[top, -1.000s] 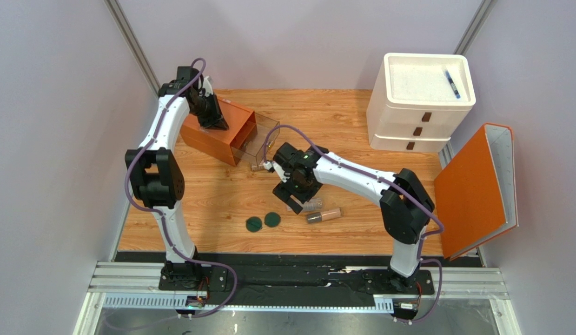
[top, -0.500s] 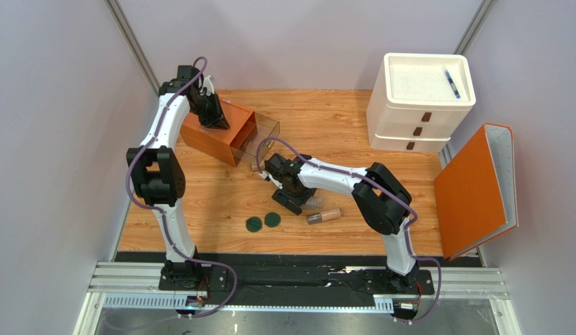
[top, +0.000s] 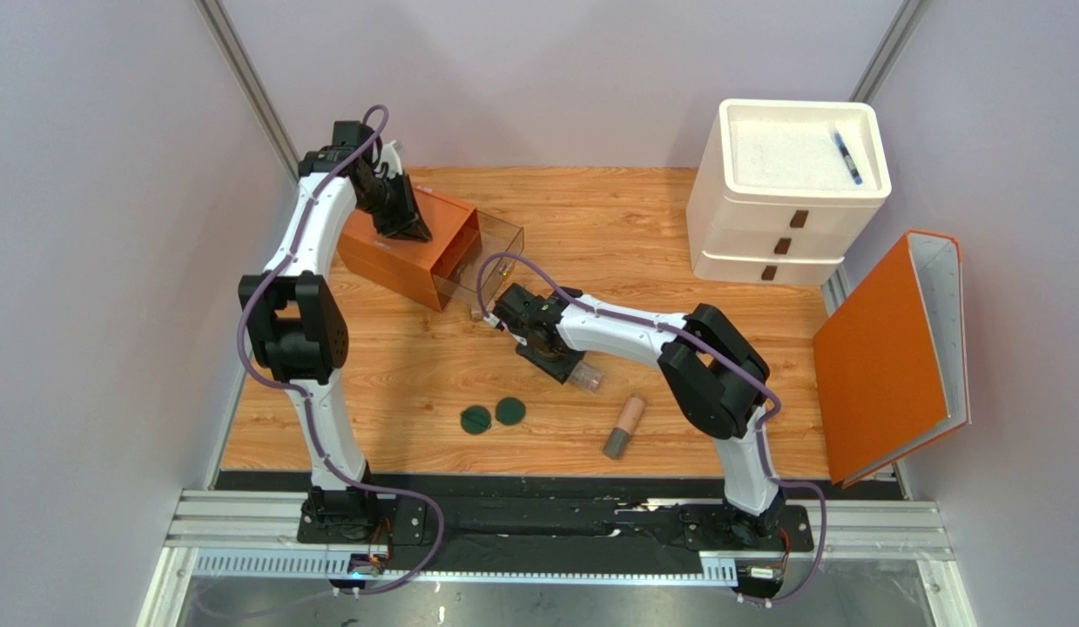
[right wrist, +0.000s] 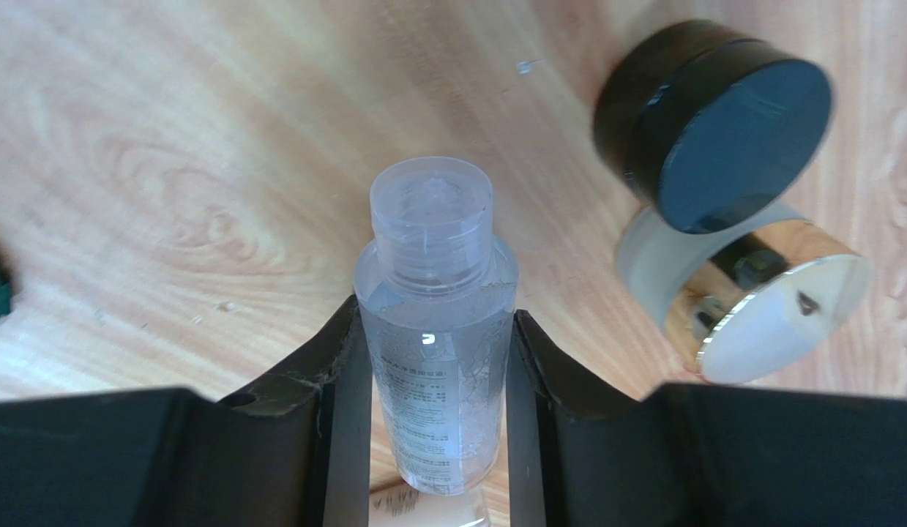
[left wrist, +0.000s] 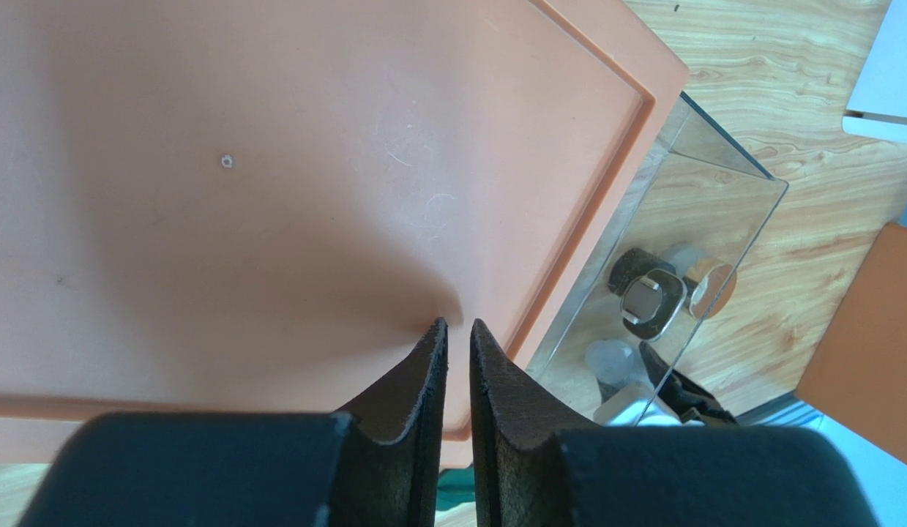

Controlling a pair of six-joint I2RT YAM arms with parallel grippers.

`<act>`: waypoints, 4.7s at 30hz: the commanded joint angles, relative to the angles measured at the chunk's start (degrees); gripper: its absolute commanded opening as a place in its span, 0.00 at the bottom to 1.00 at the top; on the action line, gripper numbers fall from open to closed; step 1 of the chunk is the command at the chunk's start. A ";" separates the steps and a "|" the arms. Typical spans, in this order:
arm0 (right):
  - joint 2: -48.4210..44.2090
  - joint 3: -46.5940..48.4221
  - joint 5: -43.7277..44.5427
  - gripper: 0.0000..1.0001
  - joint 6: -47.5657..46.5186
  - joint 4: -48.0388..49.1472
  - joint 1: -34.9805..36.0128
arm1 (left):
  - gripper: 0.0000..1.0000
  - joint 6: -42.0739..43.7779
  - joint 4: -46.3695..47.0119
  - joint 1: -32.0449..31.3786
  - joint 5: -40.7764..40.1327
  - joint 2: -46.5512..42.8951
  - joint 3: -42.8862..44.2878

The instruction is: Organize the makeup

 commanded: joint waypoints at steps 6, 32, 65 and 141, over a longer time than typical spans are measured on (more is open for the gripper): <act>-8.07 3.17 9.80 0.00 -1.74 2.45 -0.31 | 0.20 0.60 -1.35 0.23 -0.43 2.34 1.31; 5.10 49.94 -24.08 0.00 27.76 14.12 -11.64 | 0.20 -1.07 0.58 0.23 1.06 3.75 2.27; 13.46 47.48 -42.67 0.72 46.51 12.38 -19.29 | 0.21 -5.91 1.29 0.23 -0.08 6.04 7.72; -18.45 -10.24 -17.53 0.00 37.11 -18.63 -38.11 | 0.23 -1.25 -1.26 0.23 3.09 5.15 12.03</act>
